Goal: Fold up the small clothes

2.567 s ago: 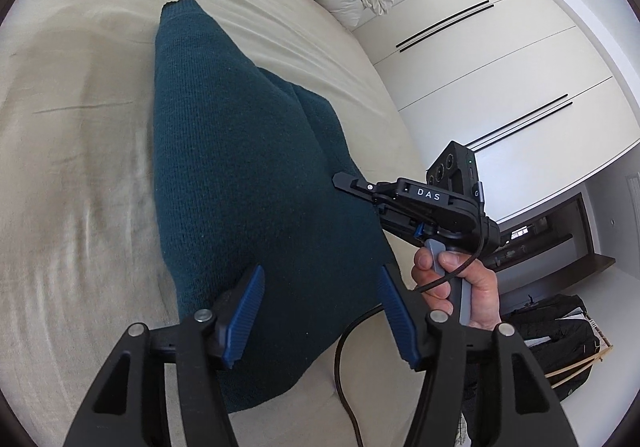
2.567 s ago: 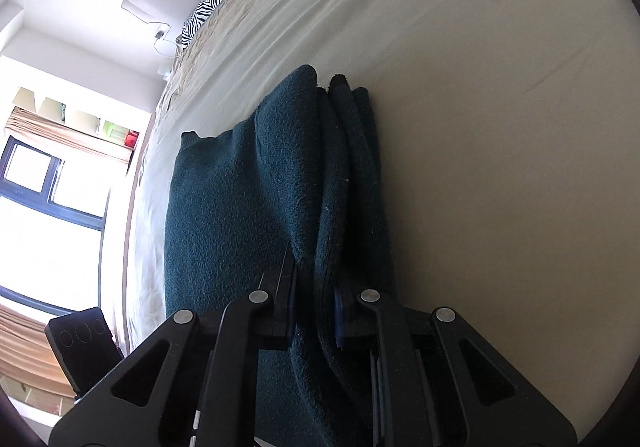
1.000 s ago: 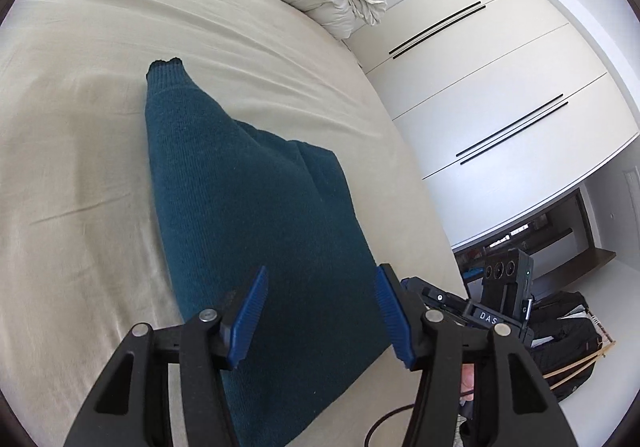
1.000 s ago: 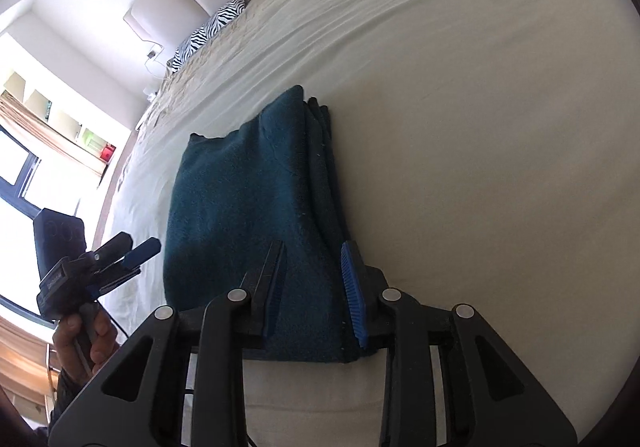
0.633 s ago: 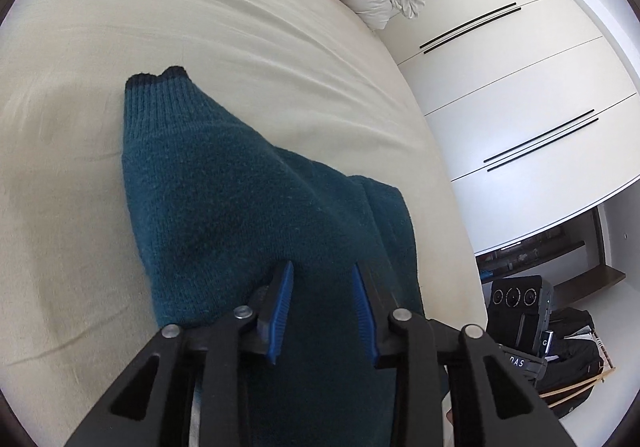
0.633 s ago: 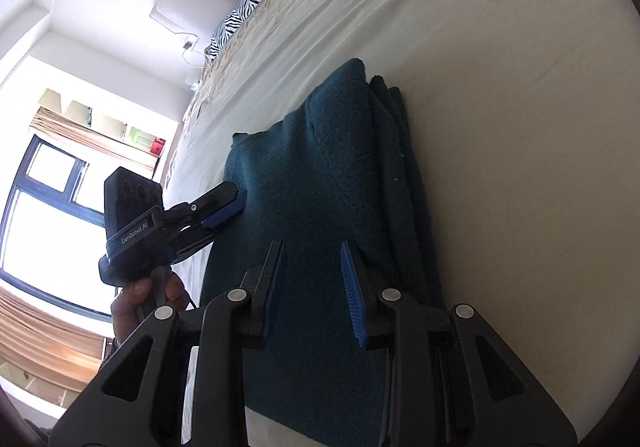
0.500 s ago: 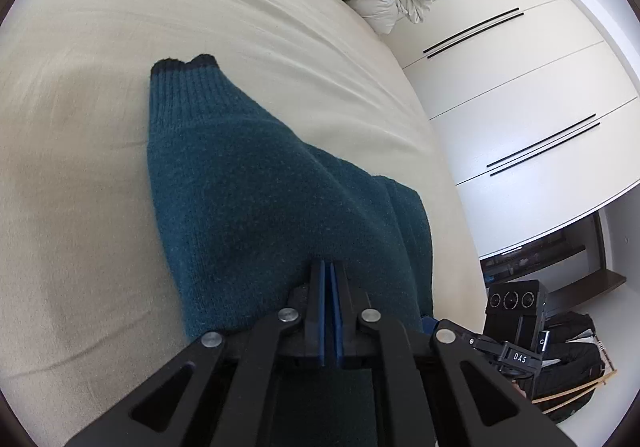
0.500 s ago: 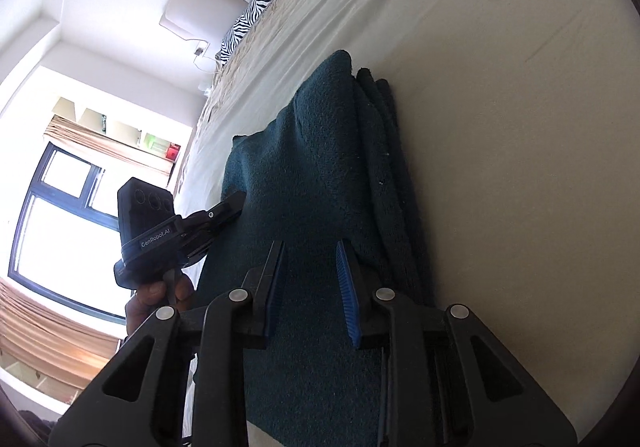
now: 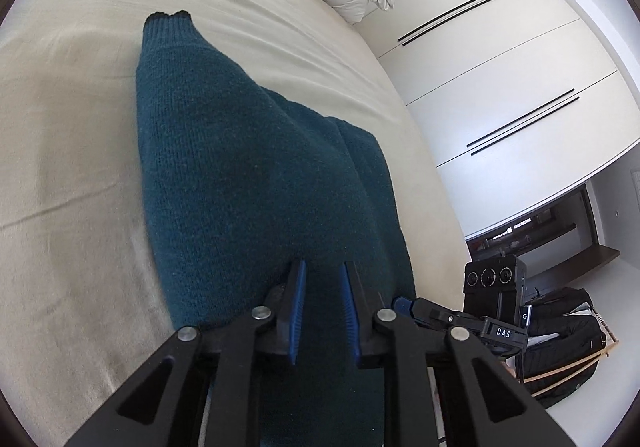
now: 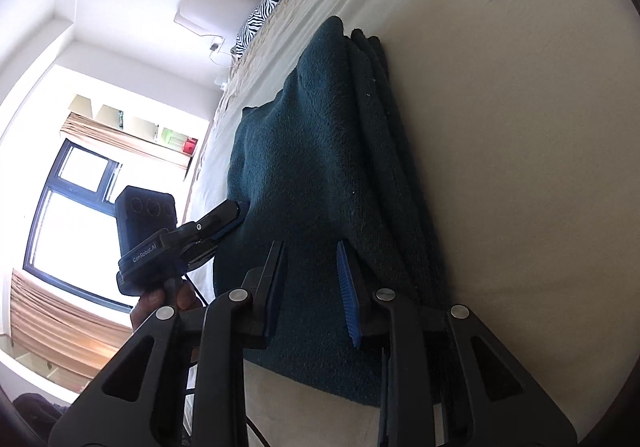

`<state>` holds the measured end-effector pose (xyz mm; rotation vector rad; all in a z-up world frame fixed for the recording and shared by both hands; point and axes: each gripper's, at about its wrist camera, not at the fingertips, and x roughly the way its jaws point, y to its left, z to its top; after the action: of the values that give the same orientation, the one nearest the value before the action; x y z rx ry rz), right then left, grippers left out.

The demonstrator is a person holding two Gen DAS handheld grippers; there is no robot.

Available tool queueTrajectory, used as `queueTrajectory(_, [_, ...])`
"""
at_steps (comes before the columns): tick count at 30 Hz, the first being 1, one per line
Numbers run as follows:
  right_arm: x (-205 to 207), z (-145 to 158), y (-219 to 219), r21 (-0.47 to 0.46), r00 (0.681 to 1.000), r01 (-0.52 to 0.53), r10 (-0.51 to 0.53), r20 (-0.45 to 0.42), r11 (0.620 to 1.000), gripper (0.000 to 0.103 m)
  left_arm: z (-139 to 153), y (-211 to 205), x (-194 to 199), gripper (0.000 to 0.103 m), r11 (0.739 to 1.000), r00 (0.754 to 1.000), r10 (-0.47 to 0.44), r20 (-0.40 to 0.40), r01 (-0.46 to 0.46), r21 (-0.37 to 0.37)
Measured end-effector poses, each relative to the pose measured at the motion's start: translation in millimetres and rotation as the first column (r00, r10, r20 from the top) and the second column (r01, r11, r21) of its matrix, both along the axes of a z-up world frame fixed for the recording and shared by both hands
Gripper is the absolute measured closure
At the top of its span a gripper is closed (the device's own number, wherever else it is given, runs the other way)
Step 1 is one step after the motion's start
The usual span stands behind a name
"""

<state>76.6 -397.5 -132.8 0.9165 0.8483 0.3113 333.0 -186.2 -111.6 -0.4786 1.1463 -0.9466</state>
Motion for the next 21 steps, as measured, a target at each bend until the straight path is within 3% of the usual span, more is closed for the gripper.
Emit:
queueTrajectory(5, [-16,24,5,-0.003,0.997,-0.019,0.019,0.069,1.0,0.077,17,16,-20,0.069,0.999,1.0,-0.006,0.028,0.007,-0.038])
queueTrajectory(8, [-18,10,9,-0.051,1.0,-0.024,0.024,0.001,0.998,0.077,3,15,-26,0.07,1.0,1.0,-0.011,0.025,0.011,-0.029])
queueTrajectory(10, [-18,-5,7,-0.025,1.0,-0.025,0.024,-0.011,0.999,0.077,-1,16,-26,0.072,0.999,1.0,-0.007,0.019,0.008,-0.033])
queueTrajectory(13, [-23,4,1,-0.018,1.0,-0.007,0.006,-0.016,1.0,0.076,10,18,-27,0.071,1.0,0.999,-0.007,0.042,0.008,-0.019])
queueTrajectory(15, [-28,19,-3,-0.048,1.0,0.002,-0.001,0.024,0.999,0.075,23,24,-31,0.051,0.999,0.996,0.015,0.089,-0.012,-0.036])
queueTrajectory(17, [-27,33,-11,-0.104,0.999,0.035,-0.032,0.03,0.994,0.055,33,38,-31,0.032,0.996,0.989,0.08,0.123,-0.074,-0.057])
queueTrajectory(18, [-23,37,-15,-0.136,0.998,0.061,-0.059,0.019,0.989,0.038,33,46,-29,0.023,0.991,0.986,0.117,0.119,-0.109,-0.071])
queueTrajectory(21, [-6,39,-32,-0.149,0.996,0.074,-0.079,-0.027,0.986,0.036,15,57,-16,0.023,0.985,0.987,0.161,0.027,-0.159,-0.061])
